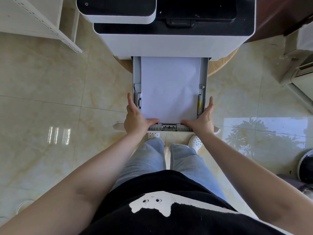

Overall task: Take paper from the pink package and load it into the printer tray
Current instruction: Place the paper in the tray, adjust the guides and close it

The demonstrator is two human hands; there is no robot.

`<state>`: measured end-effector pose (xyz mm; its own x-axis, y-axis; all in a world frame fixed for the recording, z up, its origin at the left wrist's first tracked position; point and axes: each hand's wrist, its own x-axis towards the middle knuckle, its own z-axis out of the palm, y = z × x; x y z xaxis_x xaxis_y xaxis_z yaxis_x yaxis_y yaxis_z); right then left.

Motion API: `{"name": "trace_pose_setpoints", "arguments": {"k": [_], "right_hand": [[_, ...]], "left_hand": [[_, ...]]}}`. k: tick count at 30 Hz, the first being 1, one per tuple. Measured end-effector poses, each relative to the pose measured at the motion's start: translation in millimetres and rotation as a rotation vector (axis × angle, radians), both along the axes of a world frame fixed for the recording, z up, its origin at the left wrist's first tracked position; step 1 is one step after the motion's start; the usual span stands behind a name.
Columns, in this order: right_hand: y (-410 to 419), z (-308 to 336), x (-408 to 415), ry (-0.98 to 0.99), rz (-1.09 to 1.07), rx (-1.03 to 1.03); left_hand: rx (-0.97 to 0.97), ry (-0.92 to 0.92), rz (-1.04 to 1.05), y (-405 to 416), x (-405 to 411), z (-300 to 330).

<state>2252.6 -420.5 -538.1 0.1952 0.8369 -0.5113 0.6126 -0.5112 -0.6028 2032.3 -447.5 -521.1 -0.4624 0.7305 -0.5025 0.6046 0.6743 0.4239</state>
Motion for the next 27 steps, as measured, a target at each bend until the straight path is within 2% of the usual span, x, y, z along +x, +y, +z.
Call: {"name": "trace_pose_setpoints", "arguments": {"k": [5, 12, 15, 16, 18, 20, 22, 24, 27], "right_hand": [[0.9, 1.8, -0.8, -0.008, -0.003, -0.023], [-4.4, 19.4, 11.4, 0.079, -0.078, -0.098], [-13.1, 35.9, 15.9, 0.085, -0.200, 0.035], [-17.3, 41.7, 17.1, 0.105, -0.225, 0.078], [-28.9, 48.5, 18.1, 0.247, -0.237, 0.049], [-45.3, 48.9, 15.2, 0.450, -0.216, -0.130], [-58.4, 40.5, 10.9, 0.566, -0.239, -0.388], [-65.0, 26.5, 8.2, 0.636, -0.325, -0.547], [-64.7, 5.1, 8.3, 0.802, -0.548, -0.537]], "left_hand": [[0.019, 0.039, -0.027, -1.7, 0.8, 3.9], [0.090, -0.005, -0.030, -11.9, -1.7, 6.8], [0.228, 0.014, -0.003, -24.1, 0.7, 16.8], [0.269, -0.055, 0.016, -29.2, 2.0, 21.4], [0.237, -0.339, 0.076, -40.6, 5.8, 31.6], [0.073, -0.660, 0.145, -52.8, 11.5, 36.3], [-0.133, -0.879, 0.263, -62.3, 17.9, 29.9], [-0.262, -0.995, 0.426, -65.2, 22.3, 19.2], [-0.248, -1.094, 0.628, -63.0, 24.1, 1.7]]}}
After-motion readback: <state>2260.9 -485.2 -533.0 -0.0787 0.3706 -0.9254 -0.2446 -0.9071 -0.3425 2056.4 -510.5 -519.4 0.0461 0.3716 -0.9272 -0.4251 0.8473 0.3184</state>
